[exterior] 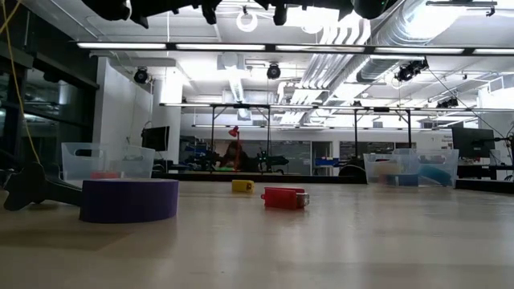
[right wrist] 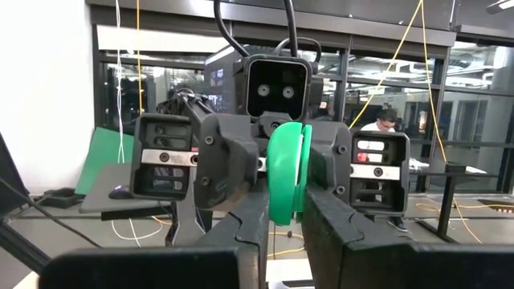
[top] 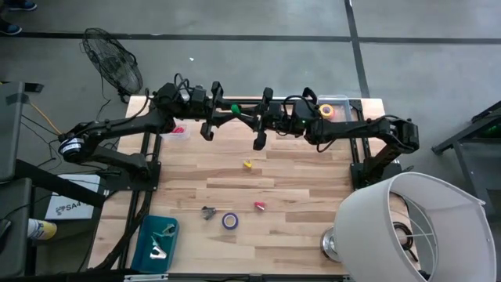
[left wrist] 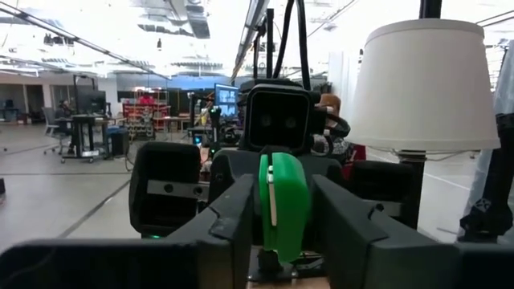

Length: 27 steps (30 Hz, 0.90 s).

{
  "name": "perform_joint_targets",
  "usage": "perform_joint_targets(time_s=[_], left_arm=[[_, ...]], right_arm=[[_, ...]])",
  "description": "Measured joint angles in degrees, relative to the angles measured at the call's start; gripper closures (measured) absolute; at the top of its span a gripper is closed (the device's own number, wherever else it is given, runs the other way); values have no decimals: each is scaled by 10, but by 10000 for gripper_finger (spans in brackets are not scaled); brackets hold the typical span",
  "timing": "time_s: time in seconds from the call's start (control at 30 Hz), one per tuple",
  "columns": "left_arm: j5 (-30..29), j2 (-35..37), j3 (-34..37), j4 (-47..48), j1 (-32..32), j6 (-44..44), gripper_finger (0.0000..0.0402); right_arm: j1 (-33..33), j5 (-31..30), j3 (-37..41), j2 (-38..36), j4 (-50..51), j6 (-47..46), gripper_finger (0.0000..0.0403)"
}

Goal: Pick and place Stapler, Stapler remover, tape
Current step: Put the green stapler into the left transparent bin

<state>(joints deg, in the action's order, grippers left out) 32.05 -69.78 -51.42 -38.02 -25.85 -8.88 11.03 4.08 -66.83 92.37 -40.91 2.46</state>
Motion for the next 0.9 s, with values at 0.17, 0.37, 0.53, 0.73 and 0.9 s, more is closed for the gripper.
perform_joint_targets(time_s=[0.17,0.37,0.53,0.73,0.9], left_arm=[[2,0,0,-3,0,-2,307],[4,0,0,-22,0,-4,307],[6,0,0,-21,0,-4,315],[7,0,0,-21,0,-2,316],[10,0,0,-28,-1,7,348]], right_arm=[[0,0,0,0,6,1,359],[0,0,0,-1,6,1,359],[0,0,0,-1,9,1,359],[-1,-24,0,-1,13,0,326],[-6,-46,0,-1,15,-4,294]])
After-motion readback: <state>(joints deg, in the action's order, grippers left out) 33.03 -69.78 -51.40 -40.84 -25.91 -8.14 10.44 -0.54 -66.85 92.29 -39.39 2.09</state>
